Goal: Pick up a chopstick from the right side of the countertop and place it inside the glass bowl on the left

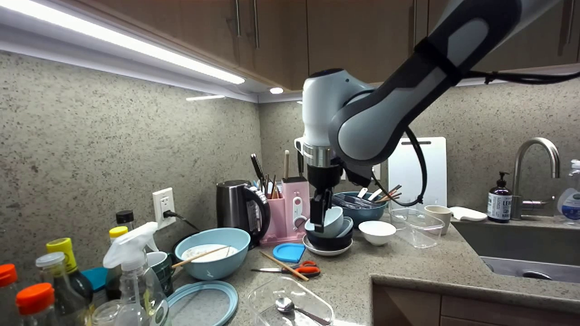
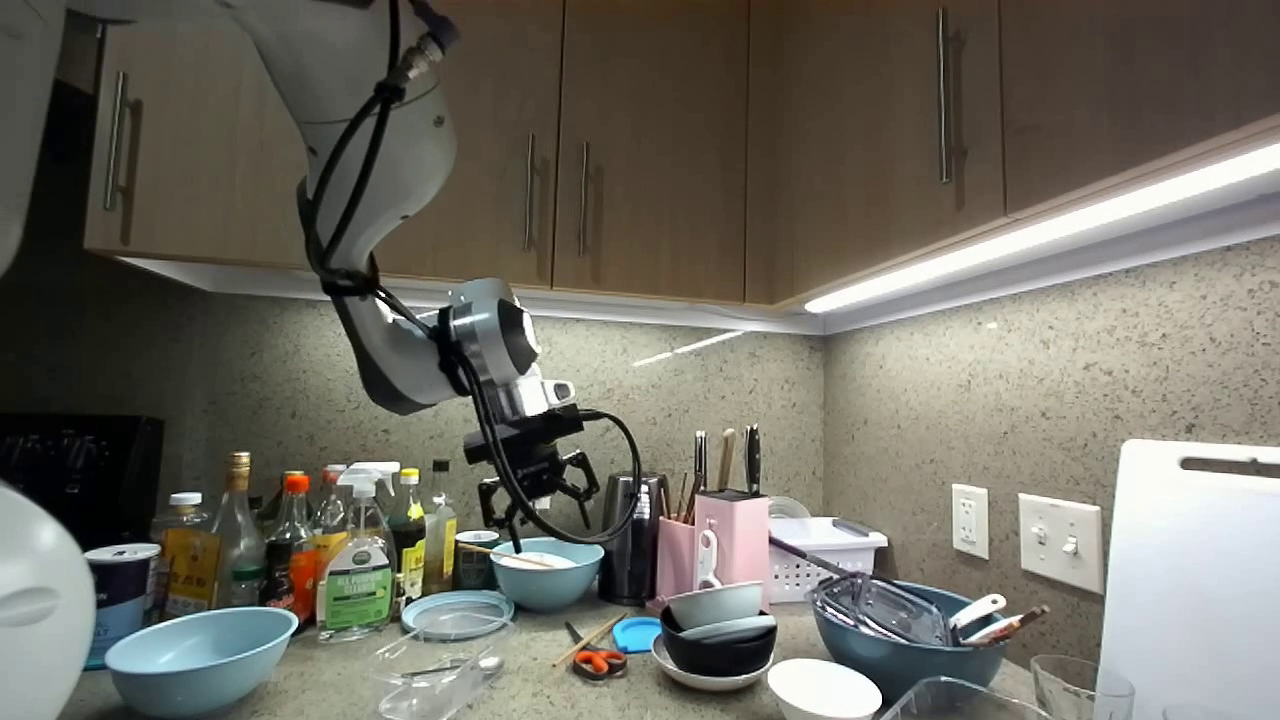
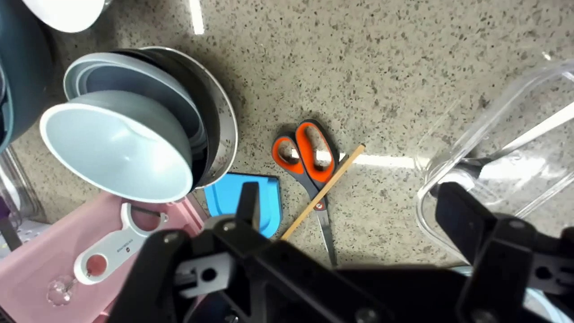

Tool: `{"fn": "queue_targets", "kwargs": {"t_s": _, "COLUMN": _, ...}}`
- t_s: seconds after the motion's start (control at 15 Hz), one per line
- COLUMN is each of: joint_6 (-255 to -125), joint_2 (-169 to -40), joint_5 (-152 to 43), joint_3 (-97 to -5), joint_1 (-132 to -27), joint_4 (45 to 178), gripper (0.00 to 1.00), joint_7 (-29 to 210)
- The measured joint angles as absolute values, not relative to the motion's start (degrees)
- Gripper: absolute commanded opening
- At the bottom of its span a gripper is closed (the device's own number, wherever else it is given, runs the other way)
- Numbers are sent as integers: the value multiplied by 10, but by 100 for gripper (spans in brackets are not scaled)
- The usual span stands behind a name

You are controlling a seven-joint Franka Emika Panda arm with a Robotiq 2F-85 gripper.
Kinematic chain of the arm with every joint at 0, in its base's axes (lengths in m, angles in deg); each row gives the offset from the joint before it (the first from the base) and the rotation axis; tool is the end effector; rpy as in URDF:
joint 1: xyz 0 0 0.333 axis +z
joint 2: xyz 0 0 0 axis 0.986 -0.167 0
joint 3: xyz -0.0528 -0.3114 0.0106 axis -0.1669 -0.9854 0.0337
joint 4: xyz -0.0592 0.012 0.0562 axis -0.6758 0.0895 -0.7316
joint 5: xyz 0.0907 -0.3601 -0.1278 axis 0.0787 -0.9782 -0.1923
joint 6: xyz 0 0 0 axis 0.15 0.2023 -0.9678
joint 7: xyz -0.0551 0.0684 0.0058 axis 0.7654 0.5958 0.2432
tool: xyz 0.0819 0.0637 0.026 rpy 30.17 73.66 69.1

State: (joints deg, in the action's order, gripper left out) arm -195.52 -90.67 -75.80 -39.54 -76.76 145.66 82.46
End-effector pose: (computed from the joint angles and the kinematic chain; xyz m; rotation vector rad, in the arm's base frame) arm 0.5437 0.1064 0.3795 2.7357 0.7721 0.3062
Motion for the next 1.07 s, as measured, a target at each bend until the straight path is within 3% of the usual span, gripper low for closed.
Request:
{"fn": "queue_targets", "kwargs": {"t_s": 0.53, "joint_6": -1955, "joint_2": -1037, "joint_5": -821, "joint_3": -451, "joint_1": -729, "joint_4": 1343, "gripper": 100, "joint_7": 1049}}
{"fn": "queue_targets", "kwargs": {"t_s": 0.87, "joint_6": -1955, "joint_2": -1049, "joint_5": -829, "joint_3": -459, "joint_1": -718, "joint_4": 1328, "gripper": 100, "joint_7": 1063}}
{"fn": "queue_targets", "kwargs": {"t_s": 1.07, "joint_6": -1937, "joint_2": -1059, "joint_5": -736, "joint_3": -451, "joint_1": -719, "joint_4": 1323, "gripper": 100, "joint_7": 1048}}
